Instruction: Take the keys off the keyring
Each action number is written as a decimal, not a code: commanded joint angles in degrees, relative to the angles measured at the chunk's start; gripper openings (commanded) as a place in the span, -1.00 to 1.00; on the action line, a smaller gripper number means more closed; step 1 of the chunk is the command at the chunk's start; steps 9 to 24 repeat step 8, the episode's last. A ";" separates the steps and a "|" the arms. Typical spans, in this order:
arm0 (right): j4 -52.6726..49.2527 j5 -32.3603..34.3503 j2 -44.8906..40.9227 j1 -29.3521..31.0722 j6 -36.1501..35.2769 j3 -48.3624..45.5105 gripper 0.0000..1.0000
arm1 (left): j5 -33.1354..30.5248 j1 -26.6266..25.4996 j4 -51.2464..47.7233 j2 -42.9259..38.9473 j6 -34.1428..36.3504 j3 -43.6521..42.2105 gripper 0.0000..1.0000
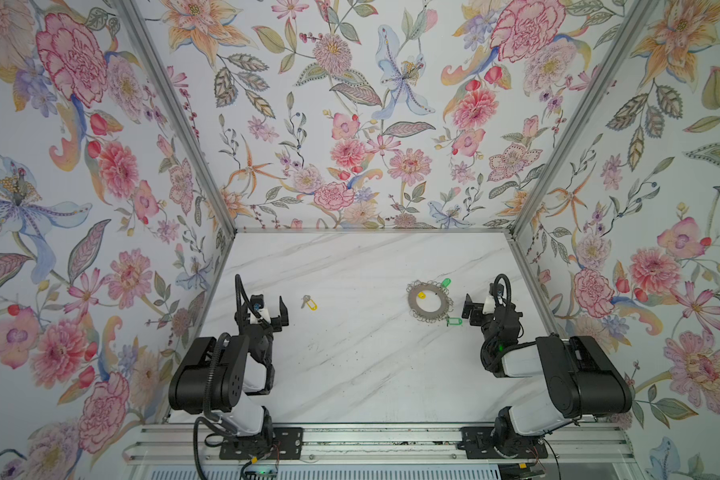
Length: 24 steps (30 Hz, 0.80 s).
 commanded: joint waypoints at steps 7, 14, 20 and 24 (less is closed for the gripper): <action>-1.17 -6.36 -0.20 -1.71 -0.11 1.66 0.99 | 1.20 -0.33 2.59 -0.74 1.23 0.74 0.98; -1.08 -6.34 -0.07 -1.75 0.03 1.62 0.99 | 1.24 -0.37 2.47 -0.78 1.23 0.74 0.98; -1.08 -6.34 -0.07 -1.75 0.03 1.62 0.99 | 1.24 -0.37 2.47 -0.78 1.23 0.74 0.98; -1.08 -6.34 -0.07 -1.75 0.03 1.62 0.99 | 1.24 -0.37 2.47 -0.78 1.23 0.74 0.98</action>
